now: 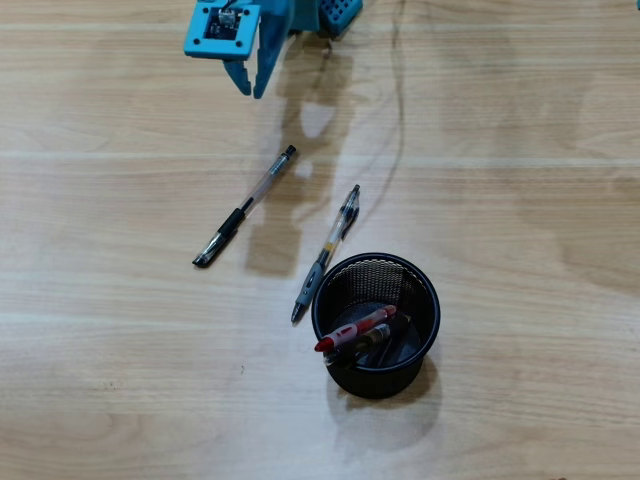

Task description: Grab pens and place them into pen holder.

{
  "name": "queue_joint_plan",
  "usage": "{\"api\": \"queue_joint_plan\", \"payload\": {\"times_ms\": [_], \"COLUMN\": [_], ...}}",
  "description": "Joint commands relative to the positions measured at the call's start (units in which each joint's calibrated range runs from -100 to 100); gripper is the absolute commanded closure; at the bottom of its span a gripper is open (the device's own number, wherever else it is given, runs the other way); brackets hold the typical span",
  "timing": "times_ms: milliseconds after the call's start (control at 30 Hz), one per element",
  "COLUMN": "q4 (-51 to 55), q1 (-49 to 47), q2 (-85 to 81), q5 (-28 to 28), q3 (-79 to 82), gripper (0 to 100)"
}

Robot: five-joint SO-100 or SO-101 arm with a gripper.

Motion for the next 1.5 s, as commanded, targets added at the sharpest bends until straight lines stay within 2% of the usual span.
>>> {"api": "queue_joint_plan", "payload": {"times_ms": [0, 167, 400, 800, 1033, 1233, 1467], "q4": [-1.64, -10.07, -10.51, 4.99, 4.39, 4.3, 3.1], "q1": [-3.31, -4.13, -3.31, 1.96, 2.41, 2.23, 2.41], "q2": [1.02, 11.43, 28.48, 47.47, 53.18, 55.53, 57.71], "q5": [-3.31, -3.71, -3.56, -3.36, -3.31, -3.31, -3.31], "q3": [-1.06, -1.88, -12.69, -37.03, -39.1, -39.19, -39.82], "gripper": [98, 98, 98, 97, 96, 85, 85]}}
